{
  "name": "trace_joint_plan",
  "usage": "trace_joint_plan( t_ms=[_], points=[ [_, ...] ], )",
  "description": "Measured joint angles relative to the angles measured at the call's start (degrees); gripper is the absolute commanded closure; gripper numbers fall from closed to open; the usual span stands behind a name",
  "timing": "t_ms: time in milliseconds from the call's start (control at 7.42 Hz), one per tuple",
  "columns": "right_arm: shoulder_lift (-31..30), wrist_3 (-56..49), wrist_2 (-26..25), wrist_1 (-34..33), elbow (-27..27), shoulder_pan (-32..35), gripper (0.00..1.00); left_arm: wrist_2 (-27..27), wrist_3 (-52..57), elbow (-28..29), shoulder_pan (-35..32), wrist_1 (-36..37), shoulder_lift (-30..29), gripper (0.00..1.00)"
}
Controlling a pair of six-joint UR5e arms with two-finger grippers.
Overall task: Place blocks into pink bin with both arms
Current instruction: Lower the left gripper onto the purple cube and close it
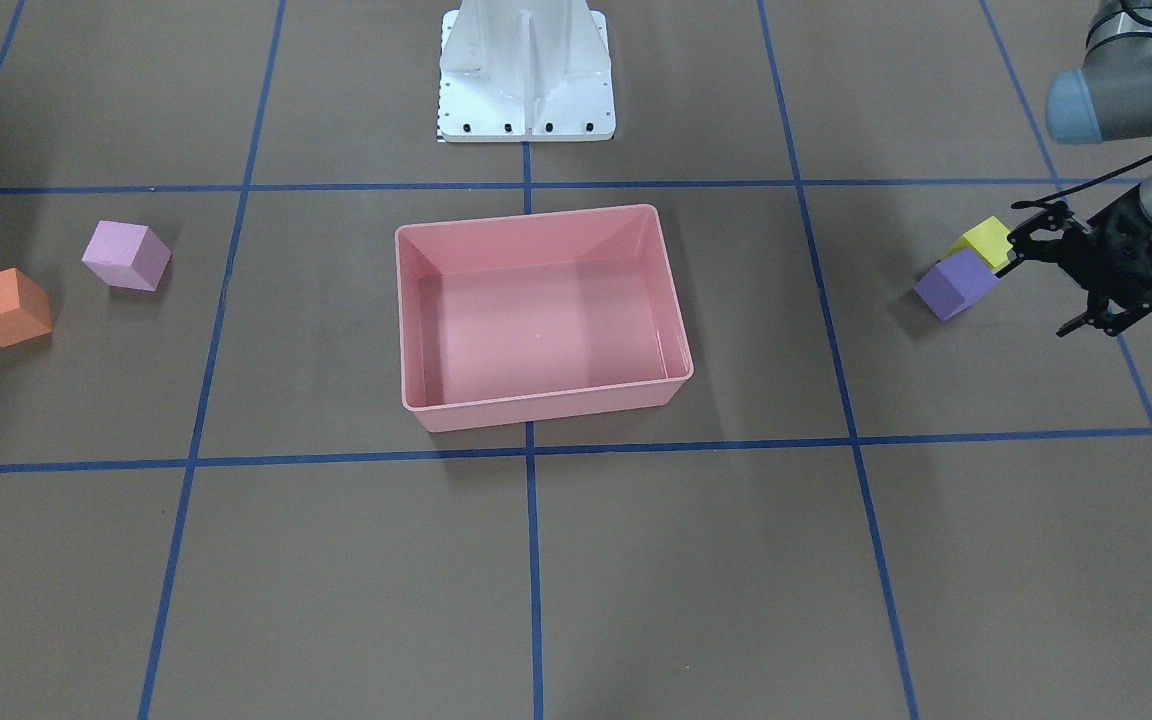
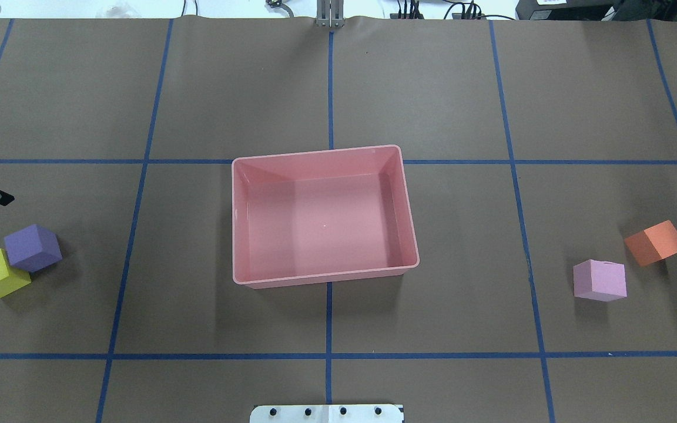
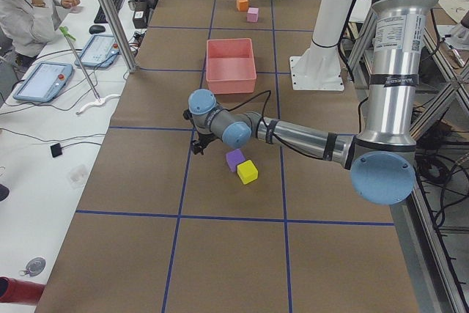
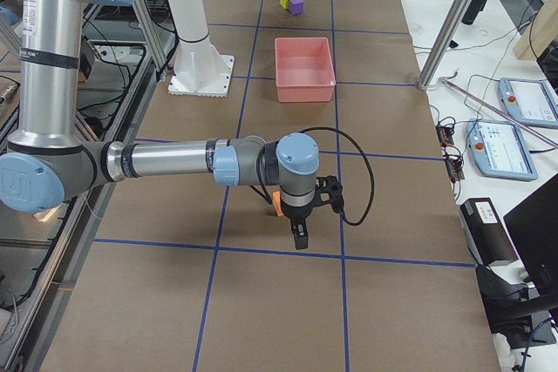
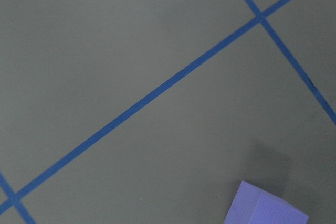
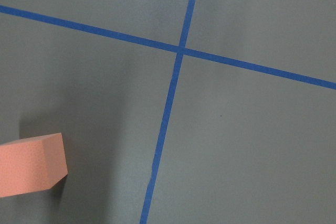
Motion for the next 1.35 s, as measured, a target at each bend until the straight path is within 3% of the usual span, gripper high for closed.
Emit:
trace_joint_plan(
  t_ms=[539, 943, 1347],
  points=[
    [0.01, 0.05, 0.21, 0.00, 0.00, -0.11, 0.00, 0.19, -1.72, 0.19, 3.37, -7.35, 4.23, 0.01],
    [0.01, 0.05, 0.43, 0.00, 0.07, -0.12, 0.00, 3.66, -9.39, 0.18, 8.03, -14.43, 6.79, 0.01],
    [0.01, 0.05, 0.46, 0.00, 0.14, -0.12, 0.00, 5.54, -10.82, 0.28, 9.53, -15.73, 7.61, 0.01]
  ],
)
